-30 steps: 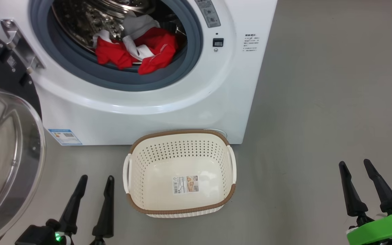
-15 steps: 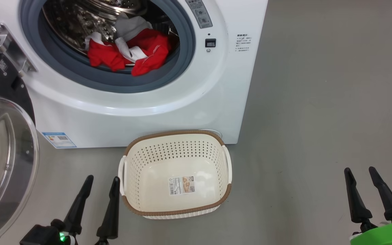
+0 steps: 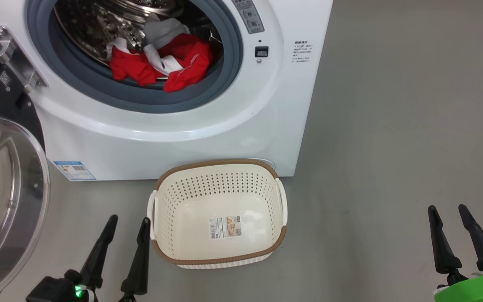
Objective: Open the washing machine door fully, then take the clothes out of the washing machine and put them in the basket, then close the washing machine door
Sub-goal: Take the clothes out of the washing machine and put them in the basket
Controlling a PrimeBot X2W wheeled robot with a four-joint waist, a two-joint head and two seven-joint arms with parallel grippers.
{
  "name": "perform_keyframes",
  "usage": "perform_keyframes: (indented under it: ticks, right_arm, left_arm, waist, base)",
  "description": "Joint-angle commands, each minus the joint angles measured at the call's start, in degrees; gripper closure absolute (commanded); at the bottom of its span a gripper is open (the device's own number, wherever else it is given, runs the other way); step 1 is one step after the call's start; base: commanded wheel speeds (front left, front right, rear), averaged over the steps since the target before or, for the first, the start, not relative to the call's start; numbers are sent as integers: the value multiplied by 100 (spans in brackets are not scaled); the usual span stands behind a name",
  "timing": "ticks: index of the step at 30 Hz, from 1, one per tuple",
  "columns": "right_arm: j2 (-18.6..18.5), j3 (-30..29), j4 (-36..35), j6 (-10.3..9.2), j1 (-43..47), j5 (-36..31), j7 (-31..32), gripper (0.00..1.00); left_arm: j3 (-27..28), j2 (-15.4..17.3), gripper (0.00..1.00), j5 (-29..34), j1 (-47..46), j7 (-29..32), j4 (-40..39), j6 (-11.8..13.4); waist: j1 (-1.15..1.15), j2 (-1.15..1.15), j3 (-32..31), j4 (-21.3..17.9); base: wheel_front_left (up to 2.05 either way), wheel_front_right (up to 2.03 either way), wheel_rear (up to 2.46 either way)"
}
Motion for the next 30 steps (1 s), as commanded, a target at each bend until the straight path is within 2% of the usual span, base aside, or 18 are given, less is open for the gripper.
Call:
perform_keyframes:
  ticks: [1,10,24,30]
  right_arm:
    - [-113,120,-159,37,-88,-11,-51,0]
    - [-126,144,-158,37,-132,-9,-51,0]
    - [-116,172,-157,37,-155,-25,-51,0]
    - [-114,166,-162,37,-159,-16,-51,0]
  left_arm:
    - [164,88,0,-30,-114,-46,-159,8]
    - [110,112,0,-63,-176,-46,-147,8]
    - [83,143,0,-50,-233,-46,-135,8]
    - [159,96,0,171,-252,-46,-28,8]
  waist:
    - [0,0,8,8]
    - [0,0,59,40]
    - [0,0,109,42]
    - [0,0,122,58]
  base:
    - [0,0,0]
    - [20,-22,2]
    - [107,-111,4]
    - [59,-60,1]
